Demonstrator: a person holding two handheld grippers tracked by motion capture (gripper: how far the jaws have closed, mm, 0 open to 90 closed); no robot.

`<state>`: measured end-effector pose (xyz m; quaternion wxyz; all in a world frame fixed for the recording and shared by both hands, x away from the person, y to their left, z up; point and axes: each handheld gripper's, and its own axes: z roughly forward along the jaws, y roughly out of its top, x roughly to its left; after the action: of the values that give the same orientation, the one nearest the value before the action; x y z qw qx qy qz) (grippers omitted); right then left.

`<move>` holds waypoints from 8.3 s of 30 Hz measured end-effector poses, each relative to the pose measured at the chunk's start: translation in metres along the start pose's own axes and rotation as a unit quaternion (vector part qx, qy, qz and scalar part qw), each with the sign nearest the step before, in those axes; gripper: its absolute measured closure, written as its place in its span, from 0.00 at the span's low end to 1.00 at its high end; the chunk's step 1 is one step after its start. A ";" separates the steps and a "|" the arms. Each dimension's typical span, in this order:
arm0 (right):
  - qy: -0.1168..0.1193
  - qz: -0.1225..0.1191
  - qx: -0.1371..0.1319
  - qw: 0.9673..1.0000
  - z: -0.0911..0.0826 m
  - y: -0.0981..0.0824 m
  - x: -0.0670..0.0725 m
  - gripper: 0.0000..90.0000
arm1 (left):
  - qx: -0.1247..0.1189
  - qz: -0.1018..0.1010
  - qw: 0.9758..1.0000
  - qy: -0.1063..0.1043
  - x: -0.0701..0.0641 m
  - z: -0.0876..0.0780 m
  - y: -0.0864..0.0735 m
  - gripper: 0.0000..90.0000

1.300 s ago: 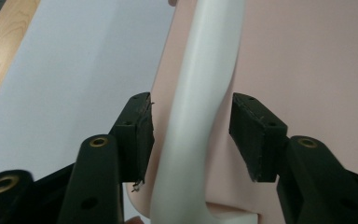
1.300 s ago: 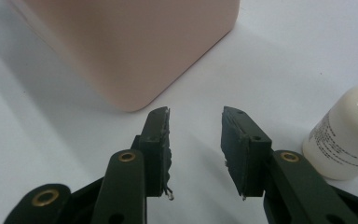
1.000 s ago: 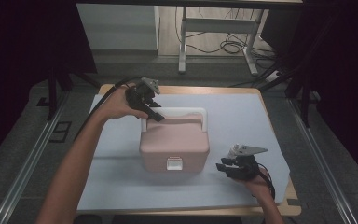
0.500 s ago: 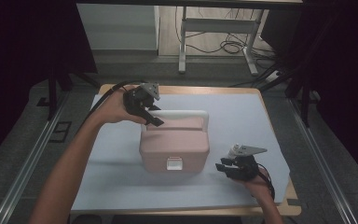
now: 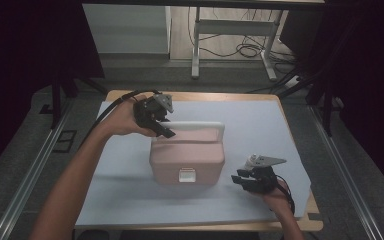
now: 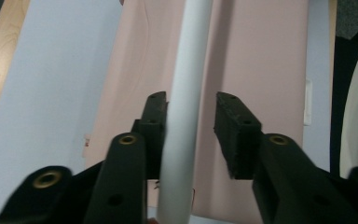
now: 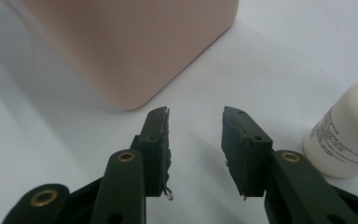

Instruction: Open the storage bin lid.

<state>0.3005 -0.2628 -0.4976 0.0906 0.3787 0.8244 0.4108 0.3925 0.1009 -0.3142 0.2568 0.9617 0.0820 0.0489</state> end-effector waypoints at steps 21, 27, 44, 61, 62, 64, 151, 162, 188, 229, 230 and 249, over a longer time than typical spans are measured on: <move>-0.004 0.000 -0.007 1.000 -0.001 0.000 0.001 0.70 | -0.018 -0.003 1.000 -0.004 0.010 -0.007 0.001 0.87; -0.011 0.007 -0.026 1.000 -0.010 0.004 0.003 0.82 | -0.025 -0.008 1.000 -0.011 0.015 -0.009 0.001 0.87; 0.004 -0.028 -0.152 0.988 -0.049 0.040 0.050 1.00 | -0.026 -0.011 0.999 -0.019 0.022 -0.010 0.002 0.87; 0.015 -0.043 -0.162 0.986 -0.026 0.056 0.065 0.99 | -0.028 -0.016 0.999 -0.019 0.022 -0.007 0.001 0.86; 0.015 -0.042 -0.163 0.986 -0.026 0.055 0.065 0.99 | -0.028 -0.016 0.999 -0.018 0.022 -0.007 0.001 0.86; 0.012 -0.041 -0.165 0.985 -0.026 0.055 0.064 0.99 | -0.029 -0.017 0.999 -0.018 0.022 -0.007 0.001 0.86; 0.004 -0.043 -0.170 0.985 -0.023 0.056 0.064 0.98 | -0.175 -0.155 0.969 0.079 -0.054 -0.003 -0.140 0.93; 0.003 -0.043 -0.171 0.984 -0.024 0.056 0.063 0.98 | -0.171 -0.160 0.968 0.088 -0.073 0.022 -0.152 1.00; 0.003 -0.043 -0.172 0.984 -0.024 0.056 0.063 0.98 | -0.211 -0.138 0.966 0.055 -0.123 0.049 -0.125 1.00; 0.002 -0.042 -0.172 0.984 -0.024 0.056 0.062 0.98 | -0.219 -0.093 0.970 0.053 -0.140 0.081 -0.066 1.00; 0.002 -0.042 -0.171 0.984 -0.024 0.056 0.062 0.98 | -0.217 -0.092 0.970 0.054 -0.140 0.082 -0.065 1.00; 0.002 -0.042 -0.172 0.984 -0.025 0.056 0.062 0.98 | -0.206 -0.090 0.971 0.082 -0.138 0.097 -0.059 1.00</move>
<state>0.2769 -0.2135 -0.4297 0.1705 0.3215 0.7567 0.5431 0.2628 0.0789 -0.4342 0.4449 0.8696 0.1770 0.1206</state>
